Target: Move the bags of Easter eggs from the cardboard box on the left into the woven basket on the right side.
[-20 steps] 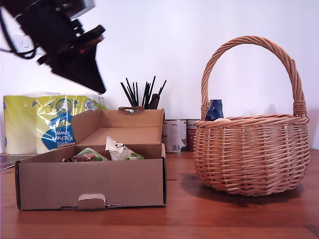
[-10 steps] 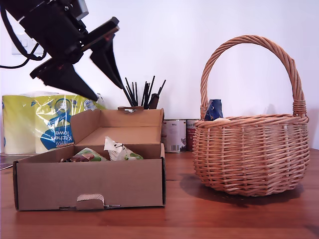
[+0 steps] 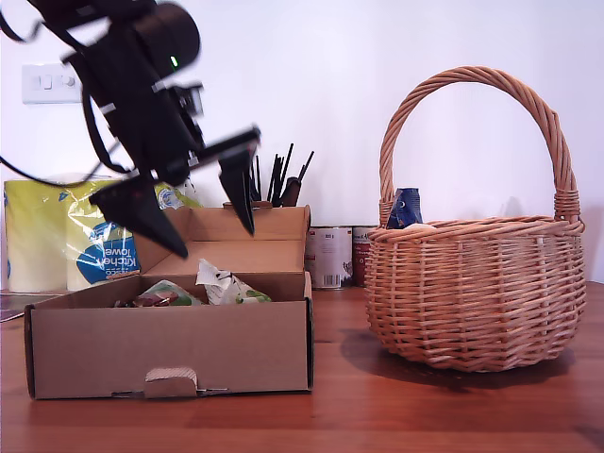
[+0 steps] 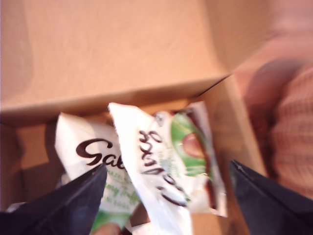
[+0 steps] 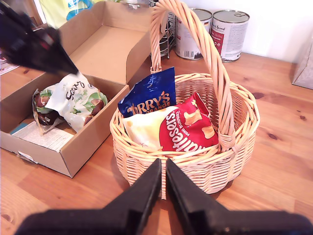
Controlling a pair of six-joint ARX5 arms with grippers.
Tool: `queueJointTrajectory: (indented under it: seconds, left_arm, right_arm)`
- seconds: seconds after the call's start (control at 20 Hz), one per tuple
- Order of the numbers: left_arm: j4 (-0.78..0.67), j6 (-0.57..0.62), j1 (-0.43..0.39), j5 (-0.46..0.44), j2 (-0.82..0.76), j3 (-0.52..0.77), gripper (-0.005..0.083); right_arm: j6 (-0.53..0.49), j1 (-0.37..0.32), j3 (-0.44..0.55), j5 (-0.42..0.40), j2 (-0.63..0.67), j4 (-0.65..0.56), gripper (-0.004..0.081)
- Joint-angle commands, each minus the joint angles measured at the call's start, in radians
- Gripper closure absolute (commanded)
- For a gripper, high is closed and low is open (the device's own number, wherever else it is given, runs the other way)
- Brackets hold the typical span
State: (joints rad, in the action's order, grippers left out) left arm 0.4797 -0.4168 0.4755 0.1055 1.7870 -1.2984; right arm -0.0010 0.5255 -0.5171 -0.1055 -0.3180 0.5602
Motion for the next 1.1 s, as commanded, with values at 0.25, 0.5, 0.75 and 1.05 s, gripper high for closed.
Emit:
queueJointTrajectory:
  seconds: [0.25,0.5,0.75,1.05]
  left_arm:
    - [0.05,0.005,0.039,-0.005,0.146,-0.067,0.0047]
    - [0.043,0.005,0.082,-0.005,0.151,-0.067,0.0048]
    - [0.04,0.004,0.086,-0.007,0.184,-0.067,0.005]
    - [0.036,0.005,0.086,-0.009,0.231,-0.067,0.0124]
  right_arm:
    - [0.001,0.005,0.01,0.022,0.002,-0.016,0.0782]
    - [0.001,0.005,0.01,0.022,0.002,-0.018,0.0782]
    - [0.001,0.005,0.01,0.022,0.002,-0.017,0.0782]
    - [0.001,0.005,0.01,0.023,0.002,-0.017,0.0782]
